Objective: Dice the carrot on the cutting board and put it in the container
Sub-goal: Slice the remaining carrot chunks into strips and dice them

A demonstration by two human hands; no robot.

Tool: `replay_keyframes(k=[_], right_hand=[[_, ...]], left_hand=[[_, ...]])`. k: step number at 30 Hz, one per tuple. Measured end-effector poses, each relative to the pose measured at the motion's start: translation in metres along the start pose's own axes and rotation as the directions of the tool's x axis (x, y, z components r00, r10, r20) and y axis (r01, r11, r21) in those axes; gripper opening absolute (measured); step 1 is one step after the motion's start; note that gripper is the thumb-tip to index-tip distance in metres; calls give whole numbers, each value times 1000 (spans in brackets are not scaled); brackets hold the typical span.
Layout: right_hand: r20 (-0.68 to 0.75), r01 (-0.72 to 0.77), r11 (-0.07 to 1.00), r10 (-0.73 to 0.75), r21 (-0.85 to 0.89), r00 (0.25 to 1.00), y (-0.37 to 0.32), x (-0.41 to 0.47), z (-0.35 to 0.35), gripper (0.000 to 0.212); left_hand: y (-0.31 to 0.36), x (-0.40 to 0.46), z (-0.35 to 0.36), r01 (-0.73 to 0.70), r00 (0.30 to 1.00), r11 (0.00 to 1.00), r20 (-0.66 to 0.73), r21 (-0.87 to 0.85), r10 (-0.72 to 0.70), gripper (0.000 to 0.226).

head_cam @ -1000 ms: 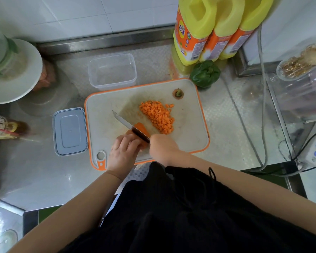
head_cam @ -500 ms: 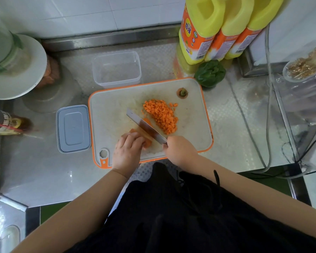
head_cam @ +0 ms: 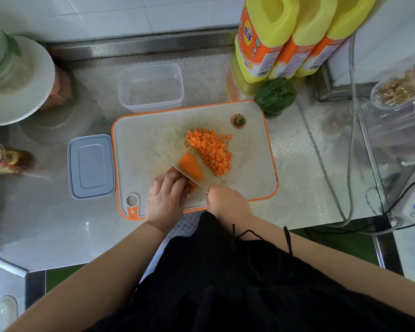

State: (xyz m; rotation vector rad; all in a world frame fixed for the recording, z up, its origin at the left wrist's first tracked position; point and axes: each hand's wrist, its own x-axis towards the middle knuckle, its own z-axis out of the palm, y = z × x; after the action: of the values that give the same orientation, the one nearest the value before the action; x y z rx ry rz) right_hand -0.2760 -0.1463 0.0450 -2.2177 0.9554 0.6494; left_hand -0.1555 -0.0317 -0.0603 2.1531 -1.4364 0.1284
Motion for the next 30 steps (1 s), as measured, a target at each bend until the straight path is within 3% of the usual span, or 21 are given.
replay_keyframes(k=[12, 30], right_hand=[[-29, 20, 1000, -20, 10, 999, 9, 7, 11, 9], [29, -44, 999, 45, -23, 999, -21, 20, -11, 14]], left_hand=[[-8, -8, 13, -54, 997, 998, -62, 23, 55, 9], [-6, -8, 17, -34, 993, 999, -112, 14, 35, 17]])
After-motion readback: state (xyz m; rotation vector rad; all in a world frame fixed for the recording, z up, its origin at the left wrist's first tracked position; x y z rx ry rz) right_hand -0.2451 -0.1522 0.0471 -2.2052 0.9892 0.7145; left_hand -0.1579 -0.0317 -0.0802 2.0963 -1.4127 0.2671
